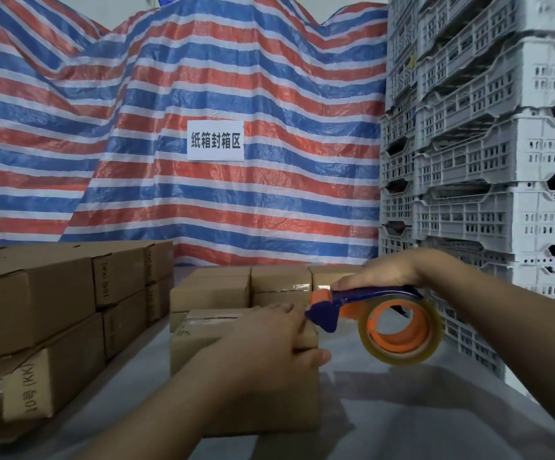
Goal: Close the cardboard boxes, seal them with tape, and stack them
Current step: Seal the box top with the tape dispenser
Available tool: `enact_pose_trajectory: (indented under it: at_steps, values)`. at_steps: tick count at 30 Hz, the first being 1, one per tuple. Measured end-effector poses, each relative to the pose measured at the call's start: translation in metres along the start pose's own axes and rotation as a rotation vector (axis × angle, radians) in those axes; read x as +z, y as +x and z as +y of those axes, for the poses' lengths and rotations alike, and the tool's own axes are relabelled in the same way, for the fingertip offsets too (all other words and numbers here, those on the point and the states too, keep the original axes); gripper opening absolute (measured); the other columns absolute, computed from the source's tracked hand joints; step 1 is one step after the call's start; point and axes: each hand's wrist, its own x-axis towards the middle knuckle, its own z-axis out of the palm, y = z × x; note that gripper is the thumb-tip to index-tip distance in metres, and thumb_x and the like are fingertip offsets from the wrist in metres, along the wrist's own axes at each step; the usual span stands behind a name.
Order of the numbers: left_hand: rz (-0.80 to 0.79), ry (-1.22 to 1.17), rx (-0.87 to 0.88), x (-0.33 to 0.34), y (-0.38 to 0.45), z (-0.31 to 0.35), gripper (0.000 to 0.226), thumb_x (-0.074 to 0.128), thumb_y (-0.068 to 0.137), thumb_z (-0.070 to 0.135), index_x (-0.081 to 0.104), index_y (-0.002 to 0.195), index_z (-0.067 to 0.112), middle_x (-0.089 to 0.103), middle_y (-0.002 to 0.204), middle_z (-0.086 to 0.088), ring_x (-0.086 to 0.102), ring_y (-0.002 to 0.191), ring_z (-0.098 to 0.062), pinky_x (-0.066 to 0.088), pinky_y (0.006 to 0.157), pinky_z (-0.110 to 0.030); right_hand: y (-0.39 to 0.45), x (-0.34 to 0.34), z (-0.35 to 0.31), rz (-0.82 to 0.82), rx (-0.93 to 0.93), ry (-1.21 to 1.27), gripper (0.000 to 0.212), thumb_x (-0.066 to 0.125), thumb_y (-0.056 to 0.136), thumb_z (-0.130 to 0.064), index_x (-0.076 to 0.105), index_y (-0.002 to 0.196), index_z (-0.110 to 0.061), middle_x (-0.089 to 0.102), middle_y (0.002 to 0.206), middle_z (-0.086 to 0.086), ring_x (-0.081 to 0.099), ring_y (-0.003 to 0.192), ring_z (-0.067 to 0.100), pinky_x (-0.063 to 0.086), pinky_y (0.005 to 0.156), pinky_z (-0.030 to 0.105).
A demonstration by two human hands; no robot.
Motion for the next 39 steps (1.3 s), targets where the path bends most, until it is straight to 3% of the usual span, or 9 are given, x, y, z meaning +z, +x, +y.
enact_pose_trajectory:
  at_steps: [3, 7, 11, 15, 20, 23, 27, 34, 39]
  values:
    - [0.024, 0.11, 0.024, 0.007, -0.001, -0.005, 0.078, 0.039, 0.091, 0.071, 0.023, 0.154, 0.028, 0.033, 0.157, 0.004, 0.036, 0.138, -0.015, 0.031, 0.109, -0.032, 0.0, -0.004, 0.008, 0.024, -0.009, 0.008, 0.086, 0.055, 0.071, -0.087, 0.069, 0.108, -0.011, 0.07, 0.081, 0.003, 0.062, 0.067, 0.016, 0.052, 0.069, 0.026]
    - [0.022, 0.123, 0.023, 0.005, -0.002, -0.005, 0.081, 0.037, 0.091, 0.072, 0.02, 0.155, 0.028, 0.023, 0.162, 0.003, 0.031, 0.142, -0.016, 0.028, 0.113, -0.034, -0.005, -0.012, 0.02, 0.057, -0.083, 0.05, 0.1, 0.063, 0.057, -0.092, 0.068, 0.112, -0.007, 0.072, 0.095, 0.013, 0.064, 0.08, 0.025, 0.052, 0.08, 0.035]
    - [0.039, 0.114, 0.03, 0.007, -0.004, -0.006, 0.078, 0.036, 0.091, 0.072, 0.02, 0.155, 0.03, 0.022, 0.162, 0.006, 0.03, 0.143, -0.016, 0.028, 0.113, -0.035, -0.029, -0.027, 0.021, 0.049, 0.007, -0.066, 0.079, 0.059, 0.065, -0.084, 0.07, 0.098, -0.013, 0.073, 0.078, 0.0, 0.066, 0.064, 0.013, 0.053, 0.064, 0.023]
    - [0.057, 0.086, 0.048, 0.011, 0.0, -0.008, 0.075, 0.036, 0.09, 0.073, 0.02, 0.153, 0.036, 0.027, 0.159, 0.008, 0.034, 0.14, -0.015, 0.031, 0.107, -0.033, -0.031, -0.018, -0.008, 0.139, 0.111, -0.481, 0.084, 0.052, 0.062, -0.095, 0.073, 0.094, -0.02, 0.076, 0.082, -0.001, 0.073, 0.072, 0.019, 0.058, 0.079, 0.032]
    - [0.108, 0.096, 0.065, 0.013, 0.001, -0.01, 0.066, 0.037, 0.089, 0.073, 0.032, 0.146, 0.038, 0.043, 0.147, 0.009, 0.048, 0.124, -0.011, 0.032, 0.085, -0.023, -0.024, 0.006, -0.046, 0.233, 0.164, -0.597, 0.066, 0.058, 0.068, -0.083, 0.07, 0.078, -0.019, 0.07, 0.073, 0.002, 0.067, 0.062, 0.022, 0.059, 0.071, 0.036]
    - [0.102, 0.084, 0.07, 0.012, 0.0, -0.008, 0.067, 0.037, 0.09, 0.072, 0.033, 0.146, 0.037, 0.043, 0.147, 0.009, 0.049, 0.123, -0.01, 0.037, 0.089, -0.025, -0.029, 0.011, -0.061, 0.288, 0.19, -0.74, 0.06, 0.06, 0.071, -0.08, 0.067, 0.079, -0.021, 0.066, 0.075, 0.0, 0.064, 0.064, 0.019, 0.052, 0.063, 0.031]
    - [0.106, 0.1, 0.066, 0.01, -0.005, -0.006, 0.07, 0.037, 0.091, 0.071, 0.027, 0.151, 0.036, 0.033, 0.156, 0.007, 0.043, 0.134, -0.014, 0.039, 0.102, -0.032, -0.019, 0.037, -0.054, 0.276, 0.263, -1.216, 0.053, 0.06, 0.079, -0.074, 0.056, 0.085, -0.022, 0.057, 0.083, -0.004, 0.056, 0.074, 0.016, 0.048, 0.071, 0.035]
    - [0.106, 0.107, 0.069, 0.013, -0.001, -0.009, 0.069, 0.038, 0.09, 0.071, 0.031, 0.148, 0.035, 0.039, 0.152, 0.006, 0.047, 0.129, -0.016, 0.043, 0.096, -0.032, -0.017, 0.082, 0.024, 0.677, 0.236, -0.864, 0.057, 0.041, 0.088, -0.077, 0.056, 0.082, -0.022, 0.053, 0.074, -0.004, 0.053, 0.069, 0.017, 0.04, 0.058, 0.03]
    - [0.129, 0.153, 0.082, 0.016, 0.001, -0.01, 0.066, 0.037, 0.091, 0.072, 0.034, 0.146, 0.035, 0.044, 0.147, 0.004, 0.05, 0.123, -0.017, 0.042, 0.083, -0.029, -0.024, 0.118, 0.054, 0.711, 0.331, -0.687, 0.062, 0.034, 0.087, -0.081, 0.042, 0.065, -0.023, 0.049, 0.068, -0.008, 0.047, 0.059, 0.013, 0.028, 0.045, 0.027]
